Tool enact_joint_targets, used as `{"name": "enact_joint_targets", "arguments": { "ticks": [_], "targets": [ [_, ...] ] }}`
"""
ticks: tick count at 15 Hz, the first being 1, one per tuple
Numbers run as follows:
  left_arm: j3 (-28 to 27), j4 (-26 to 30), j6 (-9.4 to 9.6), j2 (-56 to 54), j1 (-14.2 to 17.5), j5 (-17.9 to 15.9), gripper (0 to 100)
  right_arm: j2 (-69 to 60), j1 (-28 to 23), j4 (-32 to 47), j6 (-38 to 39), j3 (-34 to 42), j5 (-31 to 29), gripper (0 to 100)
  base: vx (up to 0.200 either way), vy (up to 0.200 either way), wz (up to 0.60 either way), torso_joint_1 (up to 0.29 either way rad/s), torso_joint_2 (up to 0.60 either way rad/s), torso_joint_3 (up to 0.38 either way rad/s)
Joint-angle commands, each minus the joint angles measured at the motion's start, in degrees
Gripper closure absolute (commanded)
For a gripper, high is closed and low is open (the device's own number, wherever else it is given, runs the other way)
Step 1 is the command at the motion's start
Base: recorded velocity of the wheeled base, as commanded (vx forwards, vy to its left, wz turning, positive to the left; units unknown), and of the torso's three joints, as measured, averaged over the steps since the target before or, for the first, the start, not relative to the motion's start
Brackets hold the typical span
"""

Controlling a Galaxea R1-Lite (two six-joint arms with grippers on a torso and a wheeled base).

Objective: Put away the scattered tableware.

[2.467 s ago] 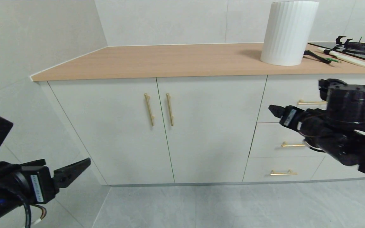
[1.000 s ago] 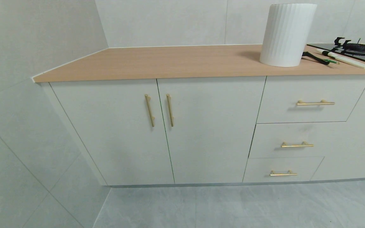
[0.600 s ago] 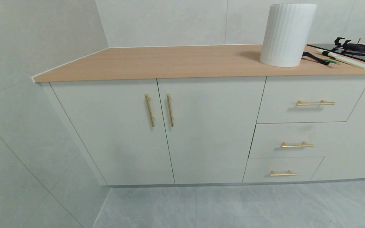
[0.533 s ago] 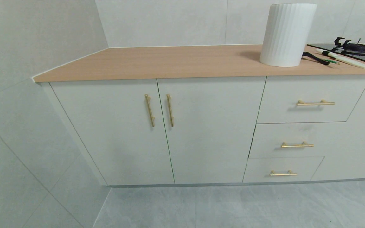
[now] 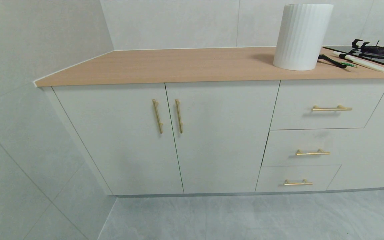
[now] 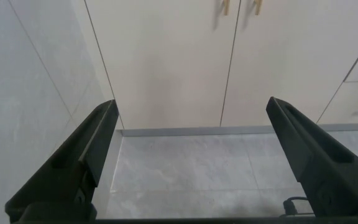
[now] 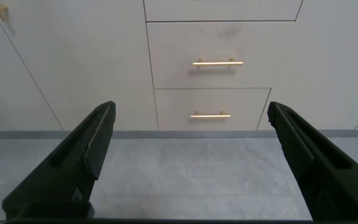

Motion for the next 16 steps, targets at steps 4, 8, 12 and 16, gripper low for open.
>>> {"name": "enact_joint_targets", "arguments": {
  "ticks": [4, 8, 12, 16],
  "targets": [
    [0.00, -0.04, 0.06, 0.02, 0.02, -0.02, 0, 0.16, 0.00, 0.09, -0.03, -0.04, 0.04, 0, 0.100, 0.000, 0.00, -0.001, 0.00, 0.001],
    [0.00, -0.04, 0.06, 0.02, 0.02, -0.02, 0, 0.16, 0.00, 0.09, -0.03, -0.04, 0.04, 0, 0.200, 0.000, 0.00, 0.006, 0.00, 0.002],
    [0.00, -0.04, 0.06, 0.02, 0.02, 0.07, 0, 0.16, 0.00, 0.09, -0.03, -0.04, -0.05, 0, 0.200, 0.000, 0.00, -0.002, 0.00, 0.001],
    [0.00, -0.04, -0.03, 0.02, 0.02, 0.07, 0, 0.16, 0.00, 0.09, -0.03, 0.05, 0.04, 0, 0.100, 0.000, 0.00, 0.001, 0.00, 0.001]
  ]
}}
